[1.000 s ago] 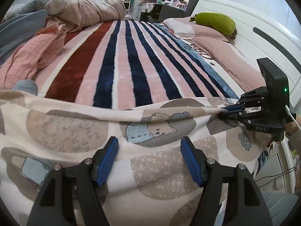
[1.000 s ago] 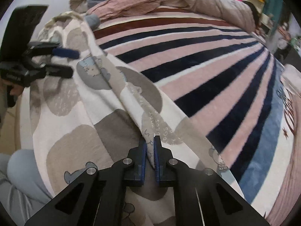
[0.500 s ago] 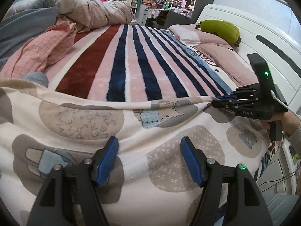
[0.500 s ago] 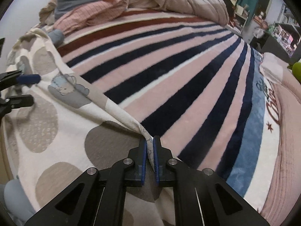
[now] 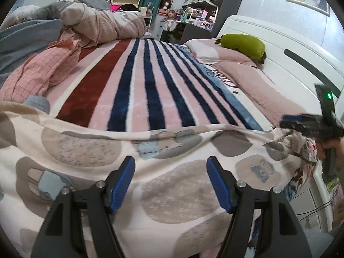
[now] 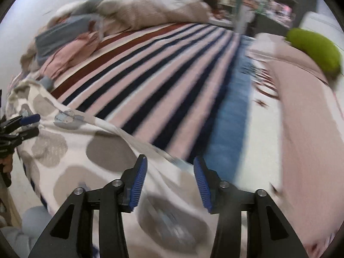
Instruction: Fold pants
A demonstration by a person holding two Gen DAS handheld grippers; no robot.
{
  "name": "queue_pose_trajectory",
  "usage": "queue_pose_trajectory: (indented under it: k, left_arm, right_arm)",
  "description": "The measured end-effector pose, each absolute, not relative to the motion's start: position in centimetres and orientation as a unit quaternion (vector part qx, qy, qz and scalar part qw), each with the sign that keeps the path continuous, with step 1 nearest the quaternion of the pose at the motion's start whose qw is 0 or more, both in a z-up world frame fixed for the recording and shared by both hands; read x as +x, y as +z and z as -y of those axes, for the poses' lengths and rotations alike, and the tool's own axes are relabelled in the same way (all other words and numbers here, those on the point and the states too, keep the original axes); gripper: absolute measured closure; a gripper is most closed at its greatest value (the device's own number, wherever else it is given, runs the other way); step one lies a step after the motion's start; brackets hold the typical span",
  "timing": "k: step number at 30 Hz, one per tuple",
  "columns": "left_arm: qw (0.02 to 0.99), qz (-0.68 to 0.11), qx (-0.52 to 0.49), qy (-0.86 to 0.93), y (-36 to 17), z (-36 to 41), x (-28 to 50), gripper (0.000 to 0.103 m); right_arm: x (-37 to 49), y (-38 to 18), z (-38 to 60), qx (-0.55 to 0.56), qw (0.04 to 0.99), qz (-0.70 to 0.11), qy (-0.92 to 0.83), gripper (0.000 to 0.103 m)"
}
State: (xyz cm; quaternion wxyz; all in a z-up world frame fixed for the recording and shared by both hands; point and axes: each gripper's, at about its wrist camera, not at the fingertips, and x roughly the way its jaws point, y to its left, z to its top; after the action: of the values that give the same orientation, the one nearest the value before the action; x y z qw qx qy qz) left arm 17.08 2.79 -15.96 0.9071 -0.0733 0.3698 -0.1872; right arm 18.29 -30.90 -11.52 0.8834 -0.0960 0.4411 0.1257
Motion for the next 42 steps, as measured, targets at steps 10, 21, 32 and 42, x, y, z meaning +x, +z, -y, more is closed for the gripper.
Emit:
queue_pose_trajectory:
  k: [10, 21, 32, 42]
  left_arm:
    - [0.902, -0.374, -0.074, -0.200, -16.0, -0.5, 16.5, 0.038]
    - [0.901, -0.383, -0.069, -0.193, -16.3, 0.4, 17.2, 0.038]
    - [0.902, -0.379, -0.072, -0.195, -16.1, 0.2, 17.1, 0.038]
    - [0.902, -0.374, -0.074, -0.201, -16.0, -0.3, 17.0, 0.038]
  right_arm:
    - [11.6, -12.4, 42.2, -0.086, 0.891, -0.443, -0.060, 0.046]
    - [11.1, -12.9, 42.2, -0.058, 0.890, -0.453, 0.015, 0.061]
    - [9.2, -9.8, 42.2, -0.139, 0.893, -0.426, -0.047, 0.062]
    - [8.9, -14.0, 40.9, -0.229, 0.846, -0.477, -0.065, 0.053]
